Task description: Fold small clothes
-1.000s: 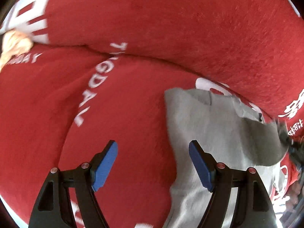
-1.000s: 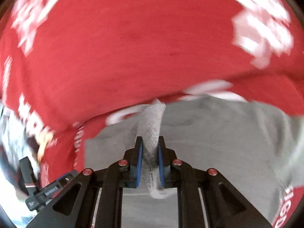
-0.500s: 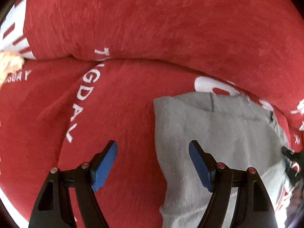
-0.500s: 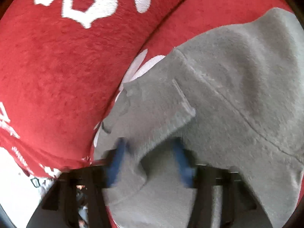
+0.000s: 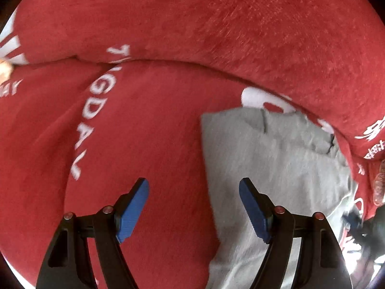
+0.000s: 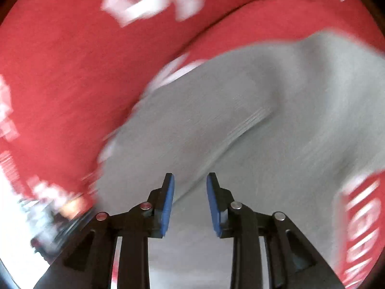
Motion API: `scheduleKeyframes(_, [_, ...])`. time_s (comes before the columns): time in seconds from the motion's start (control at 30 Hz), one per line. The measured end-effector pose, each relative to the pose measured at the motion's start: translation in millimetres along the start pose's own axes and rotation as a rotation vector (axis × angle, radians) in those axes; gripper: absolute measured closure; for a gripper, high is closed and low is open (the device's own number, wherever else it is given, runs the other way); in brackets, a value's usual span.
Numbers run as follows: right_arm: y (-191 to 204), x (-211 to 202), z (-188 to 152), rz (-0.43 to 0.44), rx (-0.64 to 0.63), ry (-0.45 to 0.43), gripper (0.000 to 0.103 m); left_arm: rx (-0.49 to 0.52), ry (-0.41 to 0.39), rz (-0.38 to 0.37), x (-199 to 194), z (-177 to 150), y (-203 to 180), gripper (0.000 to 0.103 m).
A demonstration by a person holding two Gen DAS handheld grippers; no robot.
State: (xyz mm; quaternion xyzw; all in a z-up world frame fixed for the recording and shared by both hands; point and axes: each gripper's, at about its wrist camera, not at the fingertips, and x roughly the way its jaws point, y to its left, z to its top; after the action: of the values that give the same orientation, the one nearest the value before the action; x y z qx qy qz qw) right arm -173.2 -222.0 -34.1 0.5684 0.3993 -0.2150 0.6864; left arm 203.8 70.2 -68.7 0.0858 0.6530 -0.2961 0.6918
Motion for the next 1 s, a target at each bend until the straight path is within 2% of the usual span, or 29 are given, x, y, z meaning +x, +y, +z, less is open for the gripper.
scheduleKeyframes(0.07, [29, 29, -30, 0.122, -0.018, 0.118, 0.068, -0.003, 0.021, -0.009, 8, 10, -3, 0.025])
scheduleKeyframes(0.13, [59, 70, -67, 0.201, -0.021, 0.23, 0.068, 0.005, 0.034, -0.004, 13, 15, -8, 0.025])
scheduleKeyframes(0.17, [73, 93, -81, 0.225, -0.014, 0.264, 0.068, 0.015, 0.036, 0.011, 15, 16, -11, 0.028])
scheduleKeyframes(0.2, [84, 113, -90, 0.243, -0.007, 0.28, 0.068, 0.028, 0.033, 0.02, 16, 17, -13, 0.045])
scheduleKeyframes(0.27, [97, 140, -100, 0.257, 0.007, 0.285, 0.068, 0.029, 0.056, 0.011, 22, 19, -12, 0.07])
scheduleKeyframes(0.3, [104, 152, -103, 0.257, 0.018, 0.279, 0.068, 0.022, 0.05, 0.003, 22, 19, -11, 0.071])
scheduleKeyframes(0.33, [107, 162, -106, 0.254, 0.032, 0.271, 0.068, 0.022, 0.039, -0.008, 20, 19, -11, 0.078])
scheduleKeyframes(0.37, [109, 170, -109, 0.248, 0.048, 0.262, 0.068, 0.025, 0.037, -0.026, 20, 20, -10, 0.093])
scheduleKeyframes(0.4, [111, 174, -109, 0.247, 0.06, 0.256, 0.071, 0.024, 0.035, -0.033, 19, 20, -10, 0.093])
scheduleKeyframes(0.43, [114, 183, -114, 0.247, 0.074, 0.249, 0.089, 0.027, 0.03, -0.03, 16, 21, -10, 0.093])
scheduleKeyframes(0.47, [114, 184, -117, 0.254, 0.086, 0.242, 0.096, 0.039, 0.02, -0.028, 13, 22, -11, 0.093])
scheduleKeyframes(0.6, [149, 197, -121, 0.321, 0.034, 0.234, 0.097, 0.094, -0.014, -0.009, 3, 27, -6, 0.093])
scheduleKeyframes(0.67, [157, 205, -126, 0.296, -0.014, 0.245, 0.097, 0.101, -0.011, 0.002, 4, 27, 1, 0.093])
scheduleKeyframes(0.73, [148, 213, -137, 0.233, -0.017, 0.269, 0.096, 0.105, -0.021, 0.037, 3, 23, 5, 0.093])
scheduleKeyframes(0.8, [135, 219, -144, 0.241, 0.024, 0.309, 0.095, 0.112, -0.047, 0.071, -6, 15, 10, 0.093])
scheduleKeyframes(0.83, [133, 216, -146, 0.237, 0.02, 0.33, 0.091, 0.12, -0.061, 0.085, -12, 10, 10, 0.093])
scheduleKeyframes(0.87, [135, 210, -146, 0.223, -0.014, 0.347, 0.087, 0.127, -0.07, 0.097, -17, 5, 9, 0.089])
scheduleKeyframes(0.9, [134, 202, -146, 0.214, -0.045, 0.35, 0.079, 0.132, -0.077, 0.101, -21, 0, 8, 0.065])
scheduleKeyframes(0.93, [129, 188, -143, 0.206, -0.077, 0.341, 0.064, 0.129, -0.091, 0.106, -27, -8, 7, 0.049])
scheduleKeyframes(0.97, [122, 171, -135, 0.175, -0.104, 0.311, 0.057, 0.129, -0.118, 0.112, -34, -14, 5, 0.032])
scheduleKeyframes(1.0, [113, 157, -123, 0.148, -0.111, 0.278, 0.052, 0.135, -0.146, 0.117, -41, -20, 2, 0.032])
